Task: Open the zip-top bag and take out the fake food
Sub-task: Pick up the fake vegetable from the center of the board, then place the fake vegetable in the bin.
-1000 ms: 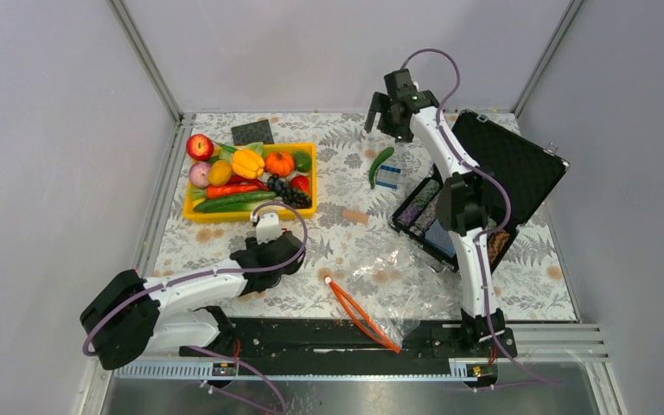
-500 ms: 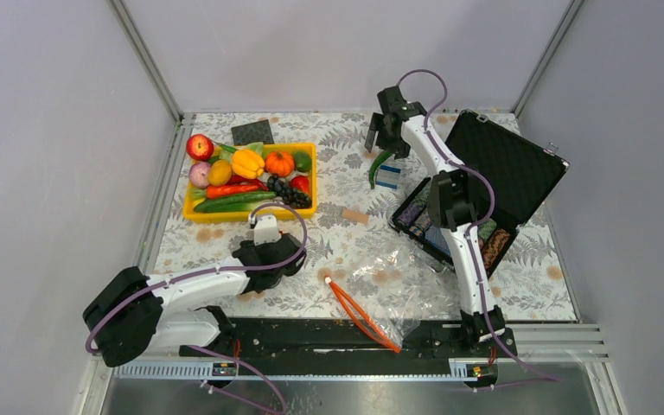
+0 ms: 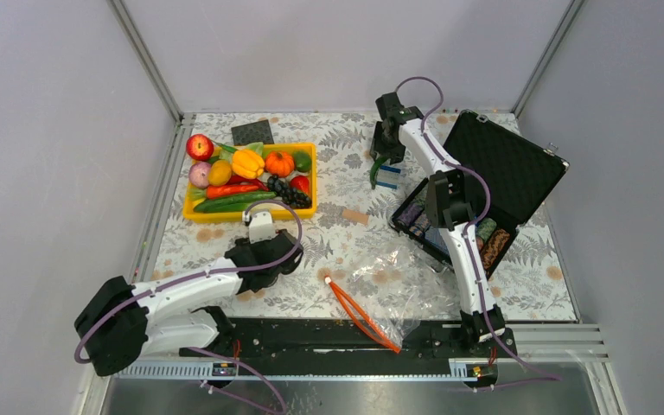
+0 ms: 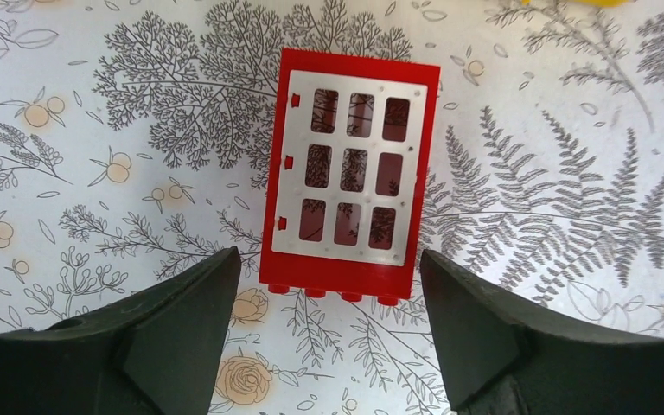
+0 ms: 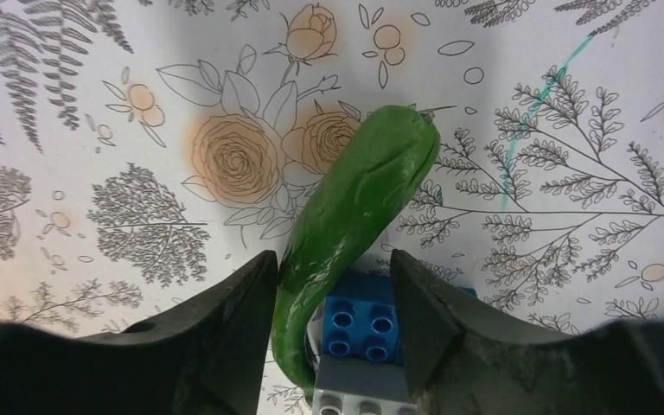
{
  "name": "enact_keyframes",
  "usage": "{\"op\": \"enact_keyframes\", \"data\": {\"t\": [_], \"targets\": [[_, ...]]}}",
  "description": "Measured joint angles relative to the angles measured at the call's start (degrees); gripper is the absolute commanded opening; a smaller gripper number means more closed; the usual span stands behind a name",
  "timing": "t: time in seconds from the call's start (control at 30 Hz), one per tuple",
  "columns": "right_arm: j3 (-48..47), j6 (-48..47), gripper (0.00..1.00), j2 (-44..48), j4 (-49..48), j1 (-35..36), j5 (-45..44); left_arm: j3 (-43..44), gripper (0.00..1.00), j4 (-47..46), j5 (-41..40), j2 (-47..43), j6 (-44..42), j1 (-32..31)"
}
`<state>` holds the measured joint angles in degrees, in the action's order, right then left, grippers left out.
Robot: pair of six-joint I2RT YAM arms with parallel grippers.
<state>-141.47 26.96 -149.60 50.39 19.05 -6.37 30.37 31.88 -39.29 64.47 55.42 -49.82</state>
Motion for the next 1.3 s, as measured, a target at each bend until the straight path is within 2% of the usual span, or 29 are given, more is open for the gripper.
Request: {"op": "enact_keyframes", "data": {"t": [0.1, 0.3, 0.43, 0.6, 0.77, 0.93, 1.03, 1.13, 1.3], "targets": [[0.0, -0.3, 0.49, -0.8, 0.1, 0.0, 0.1, 0.7, 0.78, 1.1, -0.7, -1.9, 0.2, 0.0], [0.0, -1.0, 0.3, -1.3, 0.5, 0.0, 1.0, 1.5, 0.79, 3.3, -1.8, -4.9, 0.2, 0.0], [0.5, -1.7, 0.28, -1.1, -0.4, 0.0, 1.6, 2.6, 0.81, 5.2, -2.7, -7.4, 0.3, 0.0], [6.0, -3.0, 0.25, 2.6, -4.1, 0.0, 4.4, 5.4, 0.85, 7.5, -3.5, -11.1, -0.1, 0.0], [11.3, -3.4, 0.2, 10.7, -8.5, 0.0, 11.1, 9.2, 0.94, 7.9, -3.5, -15.4, -1.9, 0.0], [26.4, -4.3, 0.21, 27.1, -17.2, 0.1, 18.6, 15.1, 0.99, 7.4, -2.1, -18.7, -4.5, 1.0], [37.4, -7.1, 0.22, 38.4, -23.8, 0.9, 25.4, 19.3, 0.98, 6.6, 2.6, -18.4, -6.2, 5.2], [44.8, -12.2, 0.22, 46.9, -27.1, 3.9, 29.1, 23.3, 0.98, 6.1, 10.2, -17.0, -7.7, 12.9], [46.6, -21.6, 0.19, 51.0, -28.0, 14.1, 33.6, 29.4, 0.98, 7.1, 20.5, -15.4, -10.5, 22.6]]}}
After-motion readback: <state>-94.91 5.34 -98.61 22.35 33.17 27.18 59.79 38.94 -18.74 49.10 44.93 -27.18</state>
